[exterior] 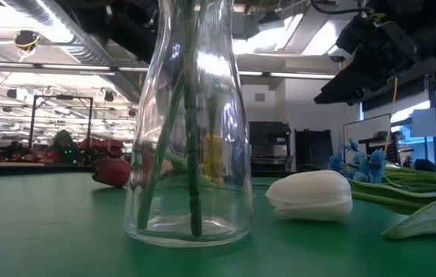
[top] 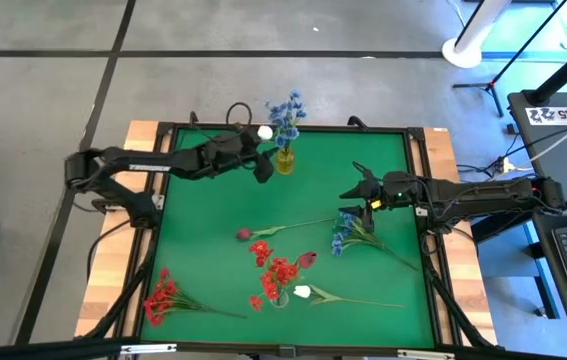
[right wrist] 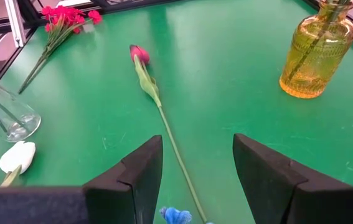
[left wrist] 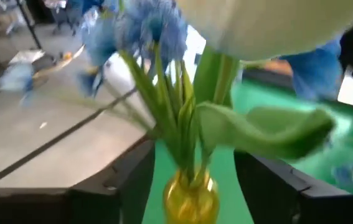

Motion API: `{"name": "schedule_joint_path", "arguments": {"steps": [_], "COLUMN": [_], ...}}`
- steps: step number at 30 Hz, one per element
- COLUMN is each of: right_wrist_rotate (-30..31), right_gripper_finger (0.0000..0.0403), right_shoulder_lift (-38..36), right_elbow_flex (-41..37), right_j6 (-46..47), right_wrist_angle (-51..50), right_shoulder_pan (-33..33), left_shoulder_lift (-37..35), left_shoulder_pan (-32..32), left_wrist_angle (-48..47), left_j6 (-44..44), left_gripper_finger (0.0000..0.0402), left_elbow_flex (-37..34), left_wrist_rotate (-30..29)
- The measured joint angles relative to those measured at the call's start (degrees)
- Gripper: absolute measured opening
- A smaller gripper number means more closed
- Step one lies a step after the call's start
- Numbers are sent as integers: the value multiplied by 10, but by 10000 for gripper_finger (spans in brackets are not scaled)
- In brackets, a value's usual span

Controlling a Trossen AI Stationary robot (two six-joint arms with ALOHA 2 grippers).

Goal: Sort flowers into vase by color
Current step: Put the blue flowers into the yellow vase

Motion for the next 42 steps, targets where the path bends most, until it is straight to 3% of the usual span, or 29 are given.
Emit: {"name": "schedule_joint_path", "arguments": {"steps": [9,12,16,23,30,35,42], "right_wrist_rotate": [-18,-48,-37,68,75,75,55], "right_gripper_finger": [193,193,193,193,193,193,193], "right_shoulder_lift": [-5,-8,-8,-7,-2,2,13], "right_elbow_flex": [2,13,39,118,123,123,123], "right_j6": [45,72,71,128,289,370,391], "right_wrist_angle": [-1,-2,-24,-277,-442,-505,-514], "right_shoulder_pan": [0,4,28,85,137,170,209], "left_shoulder_lift": [-118,-154,-188,-207,-208,-208,-207], "left_shoulder_pan": [-68,-95,-139,-259,-346,-381,-399], "left_wrist_angle": [-290,-366,-409,-385,-268,-218,-196], "left_j6": [-51,-93,-152,-207,-254,-276,-288], "left_gripper_finger": [236,234,234,233,233,233,233], "left_elbow_flex": [10,10,9,-23,-99,-135,-147], "left_wrist_rotate": [-87,-116,-126,-150,-161,-178,-178]}}
